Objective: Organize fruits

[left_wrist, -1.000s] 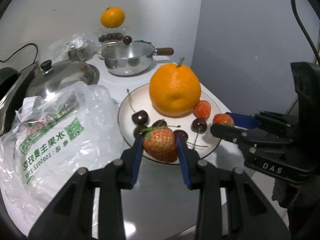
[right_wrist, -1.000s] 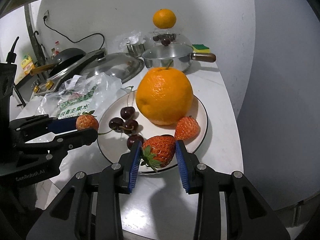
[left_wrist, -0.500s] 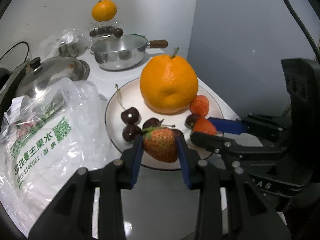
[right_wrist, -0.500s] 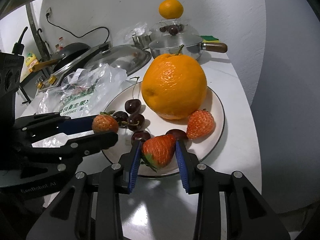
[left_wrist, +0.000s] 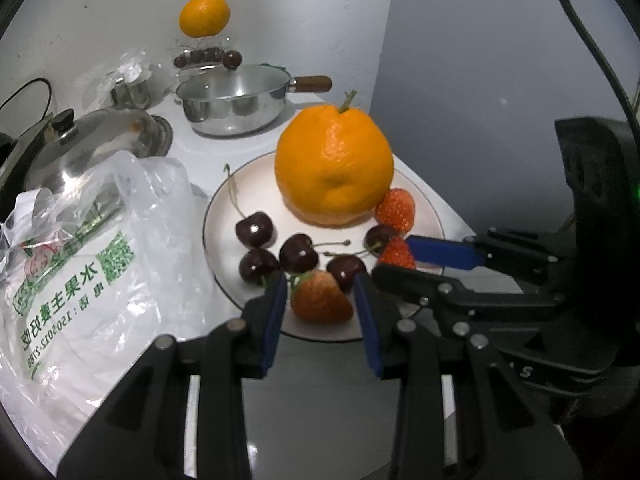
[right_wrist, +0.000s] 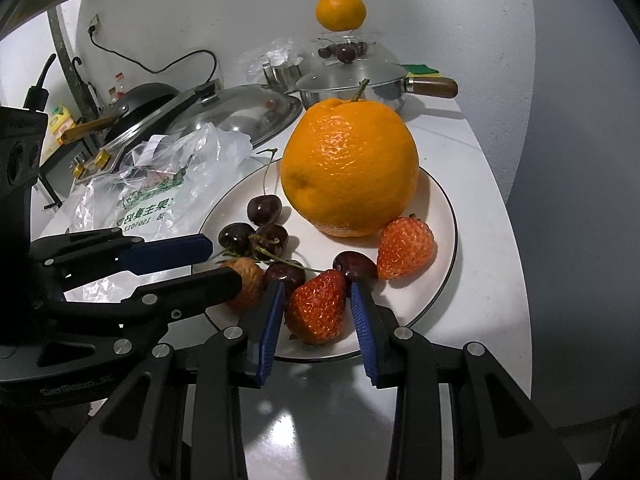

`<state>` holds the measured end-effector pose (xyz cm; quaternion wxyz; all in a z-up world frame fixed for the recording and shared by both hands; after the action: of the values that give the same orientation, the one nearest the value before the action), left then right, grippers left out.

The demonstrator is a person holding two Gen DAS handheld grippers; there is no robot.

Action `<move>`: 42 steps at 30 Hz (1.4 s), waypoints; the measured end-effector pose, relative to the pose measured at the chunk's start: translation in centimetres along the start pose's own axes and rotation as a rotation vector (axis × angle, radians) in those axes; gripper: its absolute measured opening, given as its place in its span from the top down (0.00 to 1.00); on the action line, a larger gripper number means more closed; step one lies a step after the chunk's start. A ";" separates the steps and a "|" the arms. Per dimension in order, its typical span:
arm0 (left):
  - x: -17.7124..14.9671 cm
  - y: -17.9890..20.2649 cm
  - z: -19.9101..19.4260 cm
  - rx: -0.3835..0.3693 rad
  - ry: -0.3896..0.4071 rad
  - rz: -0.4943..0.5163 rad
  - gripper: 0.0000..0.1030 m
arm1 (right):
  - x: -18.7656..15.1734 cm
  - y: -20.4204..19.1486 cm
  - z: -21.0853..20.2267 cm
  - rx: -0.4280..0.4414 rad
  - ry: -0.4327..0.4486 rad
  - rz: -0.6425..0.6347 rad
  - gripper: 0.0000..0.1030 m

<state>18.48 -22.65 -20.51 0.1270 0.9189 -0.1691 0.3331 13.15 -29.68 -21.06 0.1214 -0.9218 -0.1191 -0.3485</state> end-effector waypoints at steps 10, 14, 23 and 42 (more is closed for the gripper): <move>0.1 -0.8 -2.3 0.034 0.049 -0.020 0.47 | 0.2 -0.6 -1.4 -0.034 0.024 -0.007 0.58; 0.1 -1.2 -3.5 0.046 0.070 -0.025 0.47 | 0.5 -1.2 -2.4 -0.048 0.042 -0.015 0.58; -0.1 -2.4 -6.9 0.071 0.133 -0.044 0.47 | 1.2 -2.5 -4.3 -0.088 0.083 -0.035 0.50; -0.6 -4.8 -14.2 0.074 0.271 -0.101 0.19 | 2.5 -6.7 -8.9 -0.163 0.197 -0.074 0.37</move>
<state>11.86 -13.23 -10.89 0.1314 0.8768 -0.0917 0.4534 7.50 -25.78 -11.93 0.0443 -0.8849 -0.1118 -0.4500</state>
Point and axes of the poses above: each gripper's, at about its wrist camera, not at the fingertips, and z roughly the way its jaws point, y to its right, x to its top, the point moved 9 cm from there along z, roughly the way its jaws point, and after that the axes turned 2 degrees about -z, right-handed, at the moved point
